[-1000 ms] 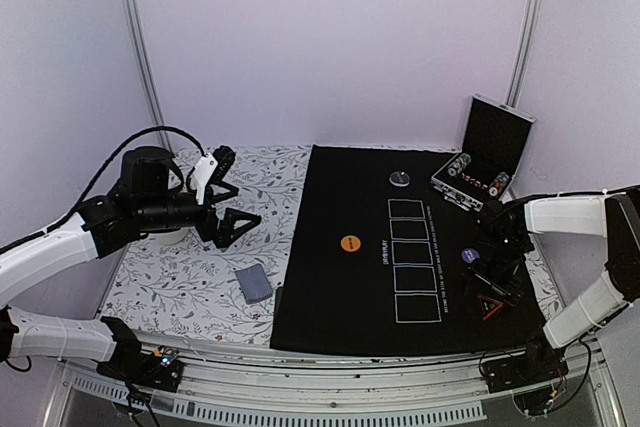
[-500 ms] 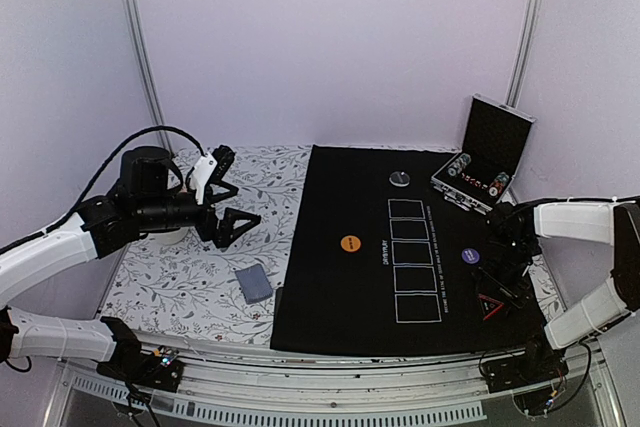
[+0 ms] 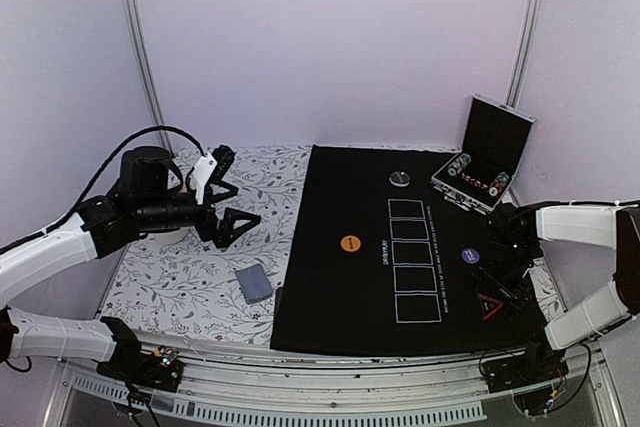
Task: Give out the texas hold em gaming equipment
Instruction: Pick up the all-in button from the poker table mat.
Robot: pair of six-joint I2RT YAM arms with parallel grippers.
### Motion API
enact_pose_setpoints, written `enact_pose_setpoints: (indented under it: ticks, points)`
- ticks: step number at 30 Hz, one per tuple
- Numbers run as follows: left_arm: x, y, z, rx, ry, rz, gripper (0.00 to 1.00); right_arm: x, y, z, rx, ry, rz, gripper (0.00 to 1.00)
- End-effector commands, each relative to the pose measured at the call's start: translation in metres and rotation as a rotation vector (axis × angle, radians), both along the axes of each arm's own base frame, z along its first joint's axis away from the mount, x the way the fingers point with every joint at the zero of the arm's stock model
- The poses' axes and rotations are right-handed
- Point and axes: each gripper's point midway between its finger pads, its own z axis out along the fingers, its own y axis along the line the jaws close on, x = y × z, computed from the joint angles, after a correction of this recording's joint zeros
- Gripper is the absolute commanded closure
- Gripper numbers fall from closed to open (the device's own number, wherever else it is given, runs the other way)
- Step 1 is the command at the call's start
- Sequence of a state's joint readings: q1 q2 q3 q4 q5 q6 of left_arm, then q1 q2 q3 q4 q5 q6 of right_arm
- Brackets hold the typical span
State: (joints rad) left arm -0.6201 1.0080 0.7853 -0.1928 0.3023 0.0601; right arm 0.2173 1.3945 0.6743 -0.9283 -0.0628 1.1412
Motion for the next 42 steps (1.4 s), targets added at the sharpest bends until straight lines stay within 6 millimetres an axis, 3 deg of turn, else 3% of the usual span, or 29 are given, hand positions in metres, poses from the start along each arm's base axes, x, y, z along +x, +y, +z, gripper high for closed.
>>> enact_pose_setpoints:
  ticks: [1, 14, 24, 32, 42]
  points:
    - [-0.007, -0.004, 0.001, -0.002, -0.014, -0.025, 0.02, -0.002, 0.019, -0.013, 0.062, 0.013, 0.04, 0.08]
    - [-0.007, -0.004, 0.001, -0.004, -0.014, -0.027, 0.02, 0.006, 0.027, 0.0, 0.088, -0.059, 0.023, 0.15]
    - [-0.008, -0.004, 0.002, -0.006, -0.014, -0.027, 0.02, 0.0, 0.007, -0.005, -0.019, -0.018, 0.033, 0.16]
    - [-0.008, -0.004, 0.002, -0.006, -0.015, -0.027, 0.02, 0.004, 0.002, -0.003, -0.025, -0.055, 0.017, 0.24]
    - [-0.008, -0.004, 0.002, -0.006, -0.015, -0.029, 0.02, 0.004, -0.004, 0.0, -0.047, -0.058, 0.012, 0.24]
